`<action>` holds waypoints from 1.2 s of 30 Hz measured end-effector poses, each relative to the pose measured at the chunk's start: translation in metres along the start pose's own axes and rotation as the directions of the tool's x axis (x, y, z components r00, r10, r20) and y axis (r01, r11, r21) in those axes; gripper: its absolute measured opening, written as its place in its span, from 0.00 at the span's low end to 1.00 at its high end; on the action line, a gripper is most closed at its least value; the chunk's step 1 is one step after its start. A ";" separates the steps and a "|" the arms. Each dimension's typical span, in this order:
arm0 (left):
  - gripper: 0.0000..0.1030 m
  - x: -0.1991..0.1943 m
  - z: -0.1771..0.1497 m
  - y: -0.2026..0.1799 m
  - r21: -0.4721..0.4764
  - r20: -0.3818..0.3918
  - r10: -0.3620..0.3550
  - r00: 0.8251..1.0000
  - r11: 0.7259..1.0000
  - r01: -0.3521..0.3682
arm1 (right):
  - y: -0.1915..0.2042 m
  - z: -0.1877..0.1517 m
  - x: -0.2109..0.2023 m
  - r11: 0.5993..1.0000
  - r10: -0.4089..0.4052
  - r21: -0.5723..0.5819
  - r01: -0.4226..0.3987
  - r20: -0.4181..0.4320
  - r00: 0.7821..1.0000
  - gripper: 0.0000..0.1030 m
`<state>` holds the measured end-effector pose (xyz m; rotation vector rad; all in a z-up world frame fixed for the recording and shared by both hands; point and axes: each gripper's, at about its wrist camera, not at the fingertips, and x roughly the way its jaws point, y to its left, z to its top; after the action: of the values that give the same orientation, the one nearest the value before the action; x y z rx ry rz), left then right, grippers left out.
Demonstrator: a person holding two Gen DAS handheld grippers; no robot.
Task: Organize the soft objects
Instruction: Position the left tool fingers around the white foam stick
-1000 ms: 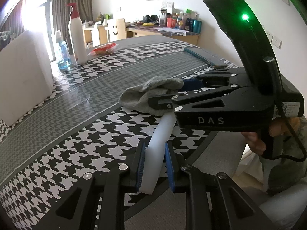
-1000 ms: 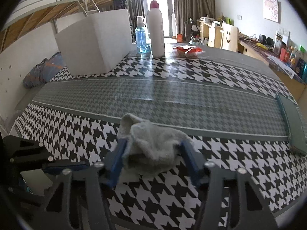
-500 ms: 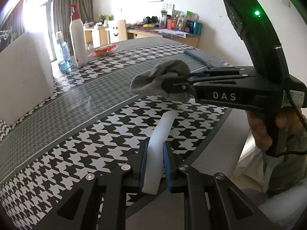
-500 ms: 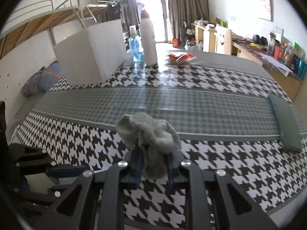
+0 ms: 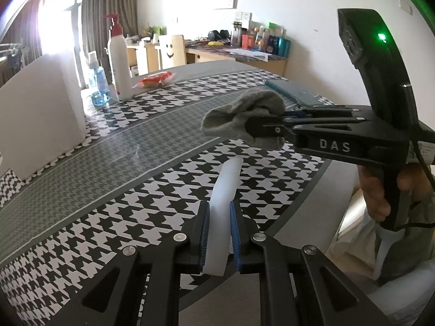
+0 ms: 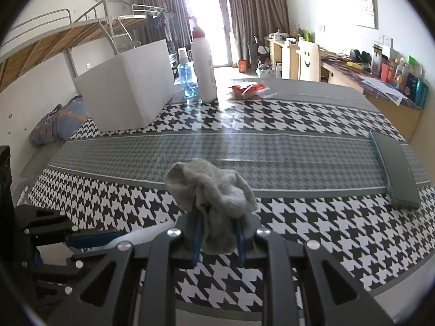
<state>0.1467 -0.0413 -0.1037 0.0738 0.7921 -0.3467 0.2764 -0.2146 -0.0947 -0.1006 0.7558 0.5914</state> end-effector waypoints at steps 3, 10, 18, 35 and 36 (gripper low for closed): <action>0.16 -0.004 0.001 -0.001 0.003 0.006 0.008 1.000 1.000 -0.008 | 0.001 0.000 -0.003 1.000 -0.004 -0.002 0.004 0.008 1.000 0.24; 0.16 -0.013 0.004 -0.002 0.005 0.024 0.019 1.000 1.000 -0.019 | 0.004 0.000 -0.009 1.000 0.001 -0.006 0.000 0.023 1.000 0.24; 0.16 -0.021 0.009 -0.003 0.009 0.050 0.050 0.997 0.999 -0.051 | 0.006 0.002 -0.014 1.000 0.000 -0.004 0.000 0.033 0.999 0.24; 0.16 -0.033 0.030 0.006 -0.025 0.118 0.091 0.989 0.996 -0.088 | 0.012 0.010 -0.027 1.000 -0.006 -0.010 0.007 0.067 0.998 0.24; 0.16 -0.034 0.032 0.007 -0.023 0.122 0.094 0.988 0.995 -0.092 | 0.012 0.010 -0.028 1.000 -0.007 -0.008 0.008 0.072 0.997 0.24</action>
<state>0.1492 -0.0317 -0.0578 0.0722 0.6676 -0.2529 0.2602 -0.2148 -0.0668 -0.0894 0.6833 0.5878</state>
